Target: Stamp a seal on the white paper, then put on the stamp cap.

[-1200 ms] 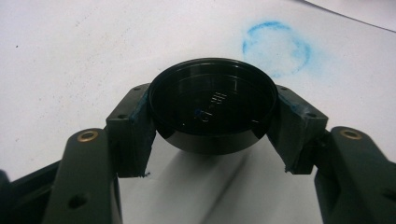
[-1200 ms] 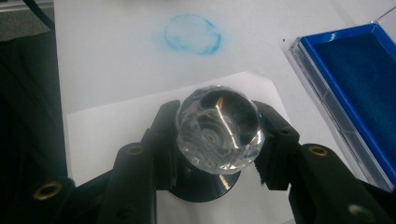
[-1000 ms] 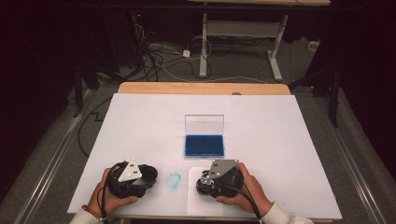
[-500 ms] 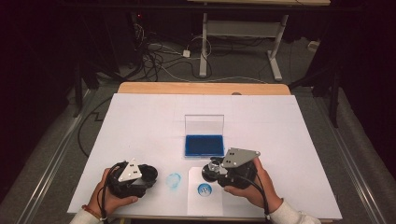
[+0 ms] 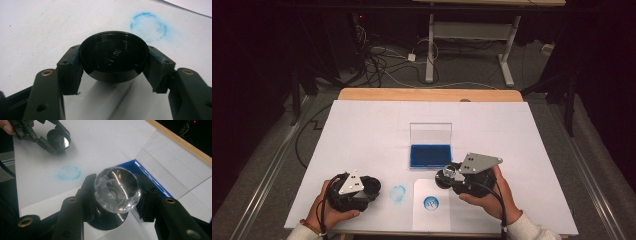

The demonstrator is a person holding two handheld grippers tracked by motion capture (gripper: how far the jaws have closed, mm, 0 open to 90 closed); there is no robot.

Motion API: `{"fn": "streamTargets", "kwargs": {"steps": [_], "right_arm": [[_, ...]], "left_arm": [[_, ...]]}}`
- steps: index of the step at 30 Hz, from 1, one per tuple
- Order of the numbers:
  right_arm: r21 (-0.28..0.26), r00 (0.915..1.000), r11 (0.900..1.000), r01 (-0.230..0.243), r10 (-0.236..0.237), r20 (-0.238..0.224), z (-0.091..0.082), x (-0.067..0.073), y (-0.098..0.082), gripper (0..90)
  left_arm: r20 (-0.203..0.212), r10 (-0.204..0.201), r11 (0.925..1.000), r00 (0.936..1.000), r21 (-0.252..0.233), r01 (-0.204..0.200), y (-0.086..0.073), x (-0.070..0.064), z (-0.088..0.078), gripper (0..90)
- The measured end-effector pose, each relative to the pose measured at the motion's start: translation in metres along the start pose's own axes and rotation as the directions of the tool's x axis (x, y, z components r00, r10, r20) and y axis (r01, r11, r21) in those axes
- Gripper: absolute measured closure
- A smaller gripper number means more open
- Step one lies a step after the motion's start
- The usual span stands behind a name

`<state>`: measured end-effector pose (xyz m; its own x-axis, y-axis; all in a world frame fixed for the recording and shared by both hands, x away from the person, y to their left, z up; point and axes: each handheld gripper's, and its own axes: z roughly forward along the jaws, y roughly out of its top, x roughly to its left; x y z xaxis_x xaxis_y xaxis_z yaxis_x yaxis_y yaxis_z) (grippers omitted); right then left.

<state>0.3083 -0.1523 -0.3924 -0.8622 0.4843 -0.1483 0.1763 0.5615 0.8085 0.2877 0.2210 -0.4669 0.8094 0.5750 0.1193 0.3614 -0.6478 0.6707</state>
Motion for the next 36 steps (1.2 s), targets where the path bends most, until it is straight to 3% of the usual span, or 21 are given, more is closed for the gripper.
{"fn": "streamTargets", "kwargs": {"steps": [18, 28, 36], "right_arm": [[-0.030, 0.9979, 0.999, -0.024, 0.026, 0.059, -0.014, -0.019, -0.003, 57.2], [-0.069, 0.9881, 0.994, -0.079, 0.087, 0.126, -0.030, -0.041, -0.009, 57.2], [-0.083, 0.9819, 0.992, -0.093, 0.106, 0.158, -0.037, -0.048, -0.013, 57.2]], "left_arm": [[-0.002, 0.002, 1.0000, 1.0000, -0.001, -0.002, 0.000, 0.003, 0.000, 36.6], [-0.019, -0.003, 0.9999, 0.9998, -0.014, 0.003, -0.002, 0.004, -0.003, 36.6], [-0.010, 0.008, 1.0000, 0.9999, -0.006, -0.008, 0.002, 0.004, 0.002, 36.6]]}}
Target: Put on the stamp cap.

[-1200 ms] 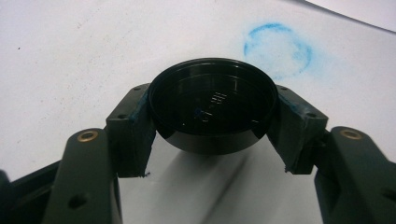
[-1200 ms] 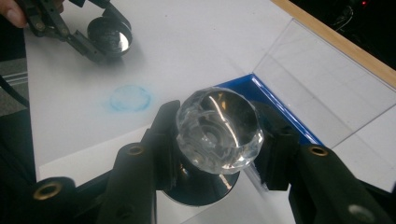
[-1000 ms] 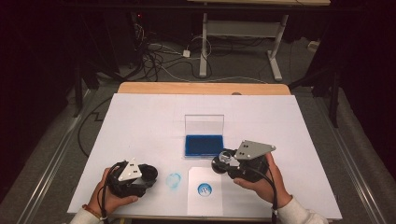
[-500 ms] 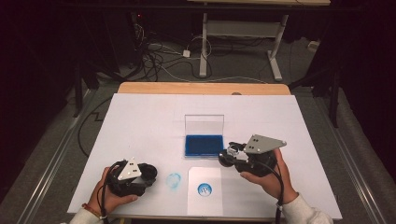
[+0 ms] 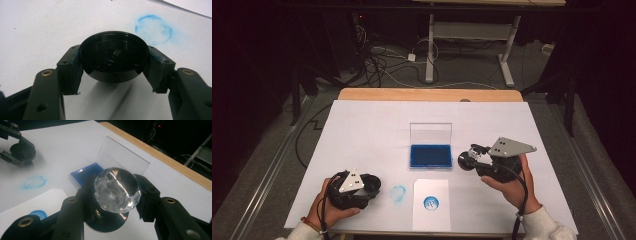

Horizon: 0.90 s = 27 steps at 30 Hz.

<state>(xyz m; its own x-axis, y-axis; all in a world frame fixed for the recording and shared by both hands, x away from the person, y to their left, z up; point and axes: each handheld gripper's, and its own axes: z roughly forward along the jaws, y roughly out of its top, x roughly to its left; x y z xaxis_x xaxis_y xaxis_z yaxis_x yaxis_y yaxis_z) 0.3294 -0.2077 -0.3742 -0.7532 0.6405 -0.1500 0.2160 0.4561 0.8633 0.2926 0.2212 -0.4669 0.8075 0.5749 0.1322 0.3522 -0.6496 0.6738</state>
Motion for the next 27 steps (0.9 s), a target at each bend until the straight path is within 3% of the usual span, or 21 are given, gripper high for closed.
{"fn": "streamTargets", "kwargs": {"steps": [9, 27], "right_arm": [[-0.023, 0.9994, 0.999, -0.029, 0.029, 0.018, -0.003, -0.010, -0.001, 57.3], [-0.084, 0.9995, 0.996, -0.031, 0.030, -0.013, -0.004, -0.003, 0.017, 57.3]], "left_arm": [[0.004, 0.018, 0.9998, 0.9998, -0.008, -0.018, 0.008, -0.003, 0.002, 36.6], [0.064, 0.031, 0.9978, 0.9975, -0.061, -0.027, 0.040, -0.006, 0.013, 36.7]]}}
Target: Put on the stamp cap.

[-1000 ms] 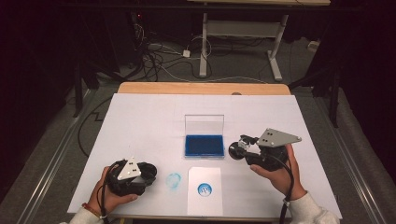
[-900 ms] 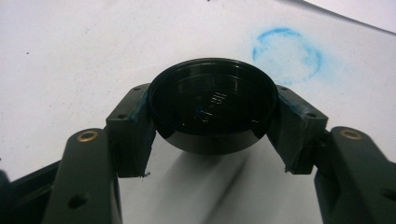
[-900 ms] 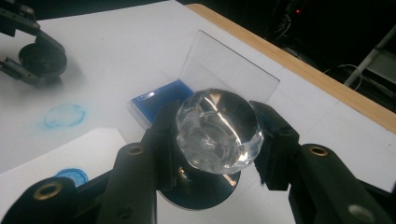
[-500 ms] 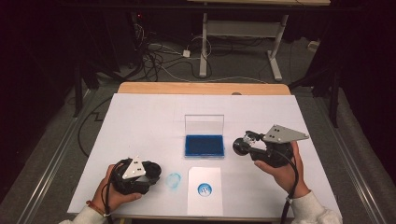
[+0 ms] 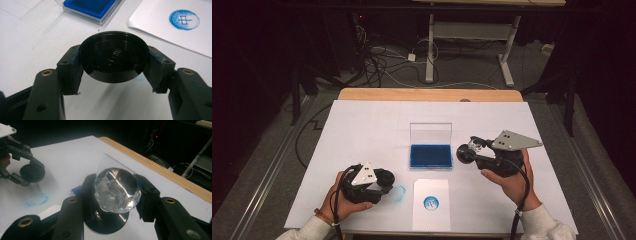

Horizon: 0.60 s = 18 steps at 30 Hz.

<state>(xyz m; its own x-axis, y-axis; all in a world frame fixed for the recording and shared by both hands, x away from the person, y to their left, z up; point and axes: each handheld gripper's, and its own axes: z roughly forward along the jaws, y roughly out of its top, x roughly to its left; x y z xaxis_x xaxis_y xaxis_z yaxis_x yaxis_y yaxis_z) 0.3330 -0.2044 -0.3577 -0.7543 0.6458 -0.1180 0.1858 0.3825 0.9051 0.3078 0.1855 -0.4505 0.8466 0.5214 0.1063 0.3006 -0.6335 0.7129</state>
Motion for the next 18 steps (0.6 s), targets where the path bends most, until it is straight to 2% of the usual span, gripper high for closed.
{"fn": "streamTargets", "kwargs": {"steps": [9, 15, 18], "right_arm": [[-0.024, 0.9995, 1.000, 0.006, -0.006, -0.030, 0.009, 0.008, 0.010, 57.2], [-0.045, 0.9964, 0.999, 0.015, -0.018, -0.083, 0.018, 0.021, 0.020, 57.2], [-0.050, 0.9936, 0.999, 0.021, -0.026, -0.110, 0.024, 0.031, 0.024, 57.2]], "left_arm": [[0.038, 0.017, 0.9992, 0.9991, -0.036, -0.016, 0.022, -0.004, 0.011, 36.7], [0.079, 0.037, 0.9967, 0.9962, -0.075, -0.031, 0.041, -0.011, 0.018, 36.7], [0.095, 0.032, 0.9957, 0.9950, -0.089, -0.024, 0.048, -0.014, 0.023, 36.7]]}}
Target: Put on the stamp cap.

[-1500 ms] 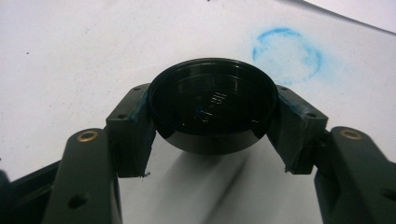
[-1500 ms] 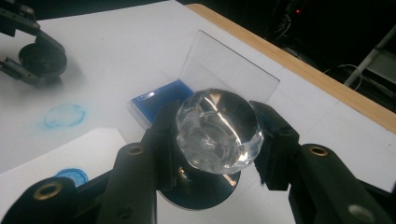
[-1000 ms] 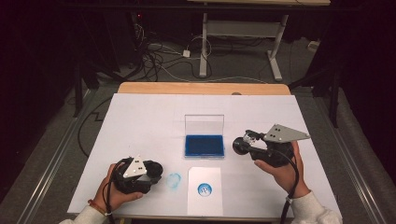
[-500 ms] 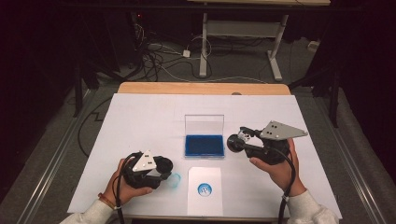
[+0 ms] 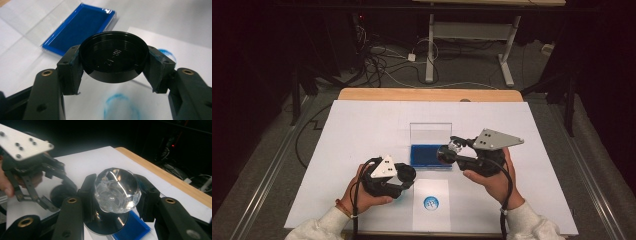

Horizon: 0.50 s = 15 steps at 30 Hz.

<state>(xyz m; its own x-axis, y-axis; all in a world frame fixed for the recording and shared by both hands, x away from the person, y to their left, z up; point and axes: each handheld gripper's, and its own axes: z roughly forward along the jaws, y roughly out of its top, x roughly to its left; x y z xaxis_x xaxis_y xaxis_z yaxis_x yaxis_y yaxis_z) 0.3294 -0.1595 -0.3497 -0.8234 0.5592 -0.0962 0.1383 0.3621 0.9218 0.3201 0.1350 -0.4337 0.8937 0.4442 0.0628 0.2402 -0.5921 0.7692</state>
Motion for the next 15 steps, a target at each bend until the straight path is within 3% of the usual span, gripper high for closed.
{"fn": "streamTargets", "kwargs": {"steps": [10, 15], "right_arm": [[0.020, 0.9963, 1.000, 0.006, -0.005, -0.086, 0.023, 0.020, 0.000, 57.2], [0.031, 0.9936, 1.000, 0.006, -0.003, -0.113, 0.028, 0.026, -0.002, 57.2]], "left_arm": [[0.025, 0.008, 0.9997, 0.9996, -0.022, -0.008, 0.012, -0.007, 0.008, 36.7], [0.042, 0.035, 0.9992, 0.9985, -0.021, -0.034, 0.016, -0.014, 0.010, 36.7]]}}
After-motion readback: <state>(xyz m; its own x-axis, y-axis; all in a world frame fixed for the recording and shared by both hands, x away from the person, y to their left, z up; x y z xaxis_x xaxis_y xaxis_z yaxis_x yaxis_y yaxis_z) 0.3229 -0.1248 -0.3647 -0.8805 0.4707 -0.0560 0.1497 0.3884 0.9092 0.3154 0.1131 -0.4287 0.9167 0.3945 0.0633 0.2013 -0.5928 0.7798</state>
